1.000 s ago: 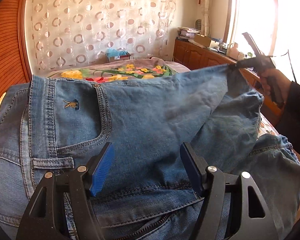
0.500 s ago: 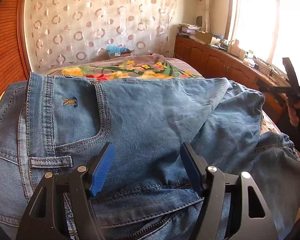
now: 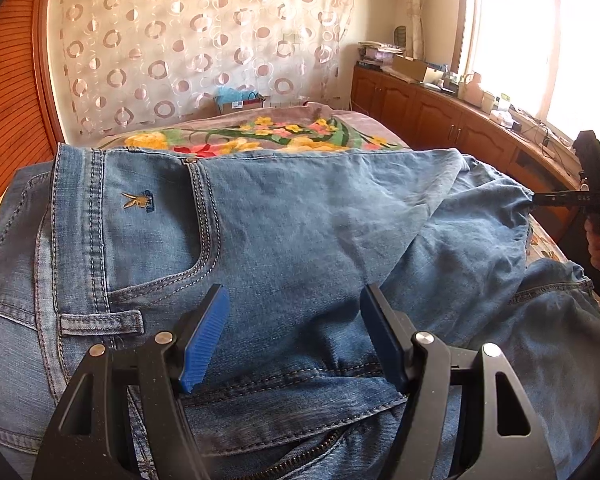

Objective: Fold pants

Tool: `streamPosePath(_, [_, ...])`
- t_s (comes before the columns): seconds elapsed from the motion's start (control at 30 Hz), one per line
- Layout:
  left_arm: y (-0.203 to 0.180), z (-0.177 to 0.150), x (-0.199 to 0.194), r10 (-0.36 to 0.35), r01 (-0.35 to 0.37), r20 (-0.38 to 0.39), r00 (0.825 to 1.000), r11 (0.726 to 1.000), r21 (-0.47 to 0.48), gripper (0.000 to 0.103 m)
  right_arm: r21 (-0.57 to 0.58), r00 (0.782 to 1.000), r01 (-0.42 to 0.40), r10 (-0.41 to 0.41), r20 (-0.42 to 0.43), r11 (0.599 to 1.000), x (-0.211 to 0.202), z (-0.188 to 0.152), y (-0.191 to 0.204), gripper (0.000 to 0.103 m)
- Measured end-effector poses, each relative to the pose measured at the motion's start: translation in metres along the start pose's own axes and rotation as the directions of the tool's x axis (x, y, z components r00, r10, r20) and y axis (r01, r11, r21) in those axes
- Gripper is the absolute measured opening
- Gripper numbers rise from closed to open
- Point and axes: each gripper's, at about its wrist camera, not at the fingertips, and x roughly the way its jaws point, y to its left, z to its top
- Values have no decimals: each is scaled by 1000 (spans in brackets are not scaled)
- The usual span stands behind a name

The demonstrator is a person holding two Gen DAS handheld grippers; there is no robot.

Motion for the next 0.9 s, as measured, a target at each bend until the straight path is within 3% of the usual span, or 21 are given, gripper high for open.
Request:
streamPosePath(0.1, [-1,-1,1,1,-1,-2,1000,1000,4,69,18,1000,-15,15,-7,1000,-3,-3,-7,37])
streamPosePath(0.13, [-2,-1,1,2,-2,-3,1000,1000,5,69,20,1000,-5,5,-8,1000,-1,-5,-6,32])
streamPosePath(0.17, [-2,0,1,3,-3,-4,1000,1000,5,69,20,1000,10,-10,-9,1000,-2,-5,-7,16])
streamPosePath(0.2, [-2,-1,1,4,-4,-5,1000,1000,5,69,17,1000,23,-23,-8,1000,-6,-7,-5,15])
streamPosePath(0.23, [-2,-1,1,4,-4,-5,1000,1000,4,69,11,1000,17,-17,5,1000,-10,-7,-4,4])
streamPosePath(0.47, [-4,-2,1,8,-8,0,1000,1000,3,69,-4,986,92,-91,138,996,-78,-11,14,0])
streamPosePath(0.57, [-4,-1,0,8,-8,0,1000,1000,3,69,25,983,129,-131,127,991,-94,-23,5,0])
streamPosePath(0.7, [-4,-1,0,10,-10,-1,1000,1000,6,69,-1,983,155,-154,97,988,-81,-38,6,0])
streamPosePath(0.8, [-4,-1,0,10,-10,-1,1000,1000,2,69,-22,987,128,-125,101,992,-68,-34,15,15])
streamPosePath(0.87, [-3,-1,1,12,-12,-3,1000,1000,-1,69,-21,990,100,-97,100,995,-56,-23,18,33])
streamPosePath(0.9, [-3,-1,1,13,-13,-4,1000,1000,-3,69,-22,992,84,-82,98,996,-48,-19,19,37])
